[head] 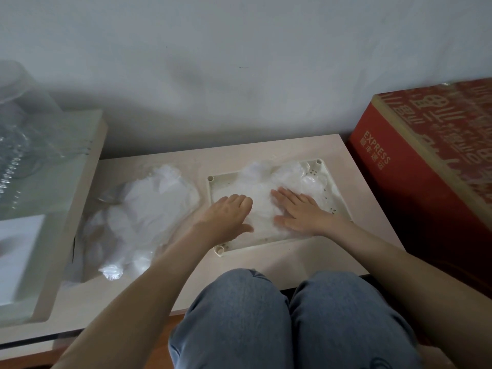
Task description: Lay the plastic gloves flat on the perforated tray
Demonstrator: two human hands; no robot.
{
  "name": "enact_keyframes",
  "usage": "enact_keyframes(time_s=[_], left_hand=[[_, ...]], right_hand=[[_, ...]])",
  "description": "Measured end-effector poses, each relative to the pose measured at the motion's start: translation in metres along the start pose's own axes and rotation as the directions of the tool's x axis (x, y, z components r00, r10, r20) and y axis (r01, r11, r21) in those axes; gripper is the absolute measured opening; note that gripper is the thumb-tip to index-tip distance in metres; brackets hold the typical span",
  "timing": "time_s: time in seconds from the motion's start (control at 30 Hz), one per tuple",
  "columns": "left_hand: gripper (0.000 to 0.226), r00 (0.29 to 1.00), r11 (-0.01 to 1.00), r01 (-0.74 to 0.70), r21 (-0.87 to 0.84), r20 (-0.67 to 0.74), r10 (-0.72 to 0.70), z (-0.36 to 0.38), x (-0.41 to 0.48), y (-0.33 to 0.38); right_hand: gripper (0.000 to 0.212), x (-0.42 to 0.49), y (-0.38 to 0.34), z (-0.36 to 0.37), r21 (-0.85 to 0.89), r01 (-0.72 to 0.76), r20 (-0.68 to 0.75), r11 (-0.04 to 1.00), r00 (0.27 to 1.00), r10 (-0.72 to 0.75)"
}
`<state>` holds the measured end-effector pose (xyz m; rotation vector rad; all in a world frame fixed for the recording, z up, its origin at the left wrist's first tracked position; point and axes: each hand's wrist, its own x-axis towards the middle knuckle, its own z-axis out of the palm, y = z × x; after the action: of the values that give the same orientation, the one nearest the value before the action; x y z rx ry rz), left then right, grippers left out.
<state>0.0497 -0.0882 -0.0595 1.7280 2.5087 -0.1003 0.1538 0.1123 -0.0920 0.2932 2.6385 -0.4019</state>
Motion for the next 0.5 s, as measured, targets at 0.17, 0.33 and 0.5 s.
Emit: enact_keyframes(time_s=[0.17, 0.33, 0.5], left_hand=[[0.019, 0.981, 0.987, -0.155, -0.050, -0.125, 0.148, 0.004, -0.006, -0.007], [0.028, 0.988, 0.989, -0.149, 0.003, 0.051, 0.148, 0.007, -0.005, -0.015], [0.054, 0.981, 0.992, -0.122, 0.002, 0.154, 0.121, -0.005, -0.008, -0.010]], right_hand=[[0.062, -0.004, 0.001, -0.012, 0.141, -0.008, -0.088, 0.990, 0.996, 0.020], [0.057, -0.004, 0.002, -0.018, 0.062, -0.066, -0.185, 0.996, 0.980, 0.076], [0.053, -0.003, 0.009, -0.019, 0.019, -0.172, -0.226, 0.985, 0.959, 0.172]])
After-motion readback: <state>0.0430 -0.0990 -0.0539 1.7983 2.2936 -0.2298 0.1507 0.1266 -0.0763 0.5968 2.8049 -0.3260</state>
